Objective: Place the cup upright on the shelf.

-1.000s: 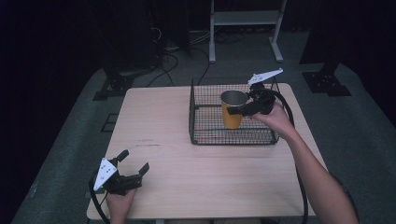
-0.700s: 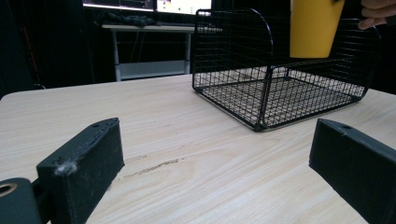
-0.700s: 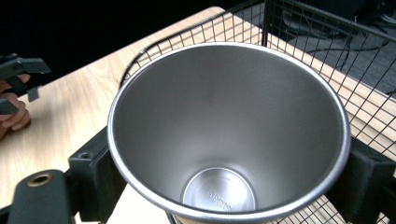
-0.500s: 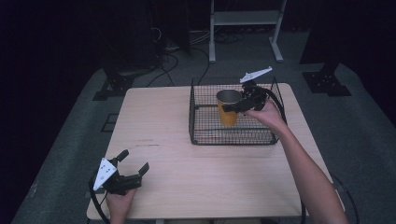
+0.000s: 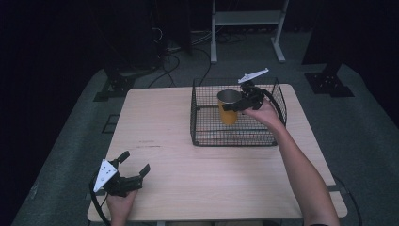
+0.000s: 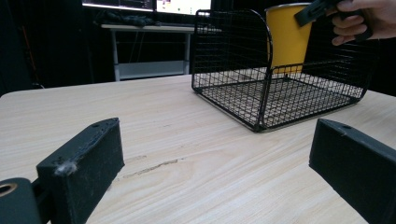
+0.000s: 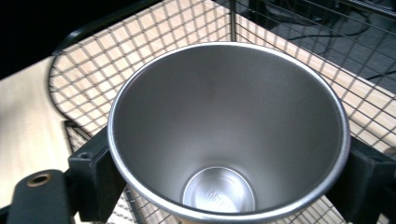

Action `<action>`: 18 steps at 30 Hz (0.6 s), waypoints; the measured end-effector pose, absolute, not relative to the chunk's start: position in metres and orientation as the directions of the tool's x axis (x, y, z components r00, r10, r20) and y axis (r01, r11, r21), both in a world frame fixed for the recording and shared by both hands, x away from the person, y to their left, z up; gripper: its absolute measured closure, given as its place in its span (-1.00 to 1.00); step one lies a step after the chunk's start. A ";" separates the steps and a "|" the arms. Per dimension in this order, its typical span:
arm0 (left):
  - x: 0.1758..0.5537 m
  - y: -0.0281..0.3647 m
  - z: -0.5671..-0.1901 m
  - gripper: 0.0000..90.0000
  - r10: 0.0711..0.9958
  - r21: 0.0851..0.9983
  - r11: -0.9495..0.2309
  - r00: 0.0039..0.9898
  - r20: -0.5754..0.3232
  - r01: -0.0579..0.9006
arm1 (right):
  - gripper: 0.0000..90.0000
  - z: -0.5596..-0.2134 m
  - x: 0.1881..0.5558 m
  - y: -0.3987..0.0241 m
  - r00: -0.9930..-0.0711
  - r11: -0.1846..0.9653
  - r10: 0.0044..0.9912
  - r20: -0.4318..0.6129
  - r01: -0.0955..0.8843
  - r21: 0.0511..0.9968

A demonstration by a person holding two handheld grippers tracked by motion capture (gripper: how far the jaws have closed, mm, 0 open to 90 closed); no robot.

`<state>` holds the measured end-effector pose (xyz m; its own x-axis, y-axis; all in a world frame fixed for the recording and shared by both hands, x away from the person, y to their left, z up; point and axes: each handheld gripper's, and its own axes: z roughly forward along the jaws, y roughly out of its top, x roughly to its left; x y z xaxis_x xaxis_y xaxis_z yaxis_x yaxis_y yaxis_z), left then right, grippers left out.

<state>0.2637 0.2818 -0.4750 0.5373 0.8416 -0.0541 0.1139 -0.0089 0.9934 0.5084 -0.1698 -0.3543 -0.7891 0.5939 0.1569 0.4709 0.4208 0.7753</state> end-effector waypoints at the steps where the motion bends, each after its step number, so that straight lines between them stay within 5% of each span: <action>1: 0.264 0.282 -0.475 -0.95 0.842 0.993 -0.009 0.537 -0.054 0.114 | -0.72 -0.356 0.510 -0.169 -0.786 0.424 0.600 0.148 0.470 0.774; 18: 0.264 0.282 -0.475 -0.95 0.843 0.993 -0.003 0.535 -0.059 0.114 | -0.73 -0.382 0.529 -0.164 -0.767 0.433 0.622 0.158 0.505 0.747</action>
